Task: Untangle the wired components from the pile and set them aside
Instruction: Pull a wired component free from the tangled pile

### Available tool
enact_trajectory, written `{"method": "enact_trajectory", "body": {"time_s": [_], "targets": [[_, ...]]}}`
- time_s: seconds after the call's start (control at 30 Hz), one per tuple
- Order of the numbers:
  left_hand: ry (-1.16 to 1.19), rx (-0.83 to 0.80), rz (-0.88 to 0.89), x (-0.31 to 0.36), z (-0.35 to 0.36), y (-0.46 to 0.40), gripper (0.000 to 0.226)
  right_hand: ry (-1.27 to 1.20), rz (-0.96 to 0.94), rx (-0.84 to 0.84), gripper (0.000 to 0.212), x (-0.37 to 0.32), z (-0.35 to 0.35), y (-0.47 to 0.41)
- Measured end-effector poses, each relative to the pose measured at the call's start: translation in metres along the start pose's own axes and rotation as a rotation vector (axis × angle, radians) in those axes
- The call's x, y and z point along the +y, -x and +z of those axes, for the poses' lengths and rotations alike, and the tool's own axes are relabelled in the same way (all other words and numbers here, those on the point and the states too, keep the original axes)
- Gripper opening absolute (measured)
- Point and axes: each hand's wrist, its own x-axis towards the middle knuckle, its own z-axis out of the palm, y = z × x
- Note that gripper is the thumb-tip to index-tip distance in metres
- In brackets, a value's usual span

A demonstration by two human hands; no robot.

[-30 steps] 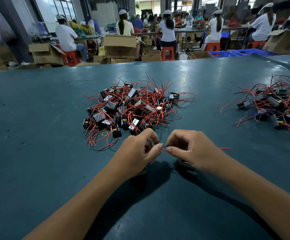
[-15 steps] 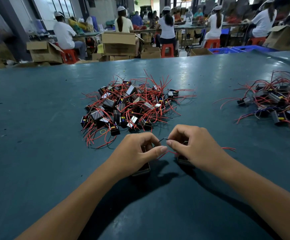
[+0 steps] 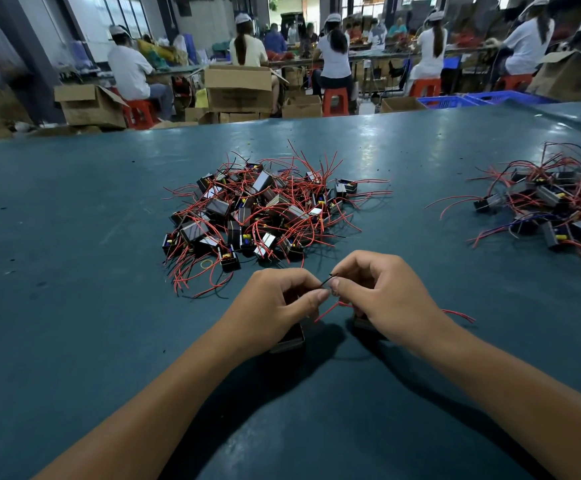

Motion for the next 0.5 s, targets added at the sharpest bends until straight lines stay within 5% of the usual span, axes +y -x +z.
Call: {"method": "enact_trajectory", "body": {"time_s": [0.5], "targets": [[-0.029,0.142,-0.001,0.006,0.0064,0.002,0.015,-0.295,0.135,0.043,0.008,-0.0085,0.0043,0.0038]]}}
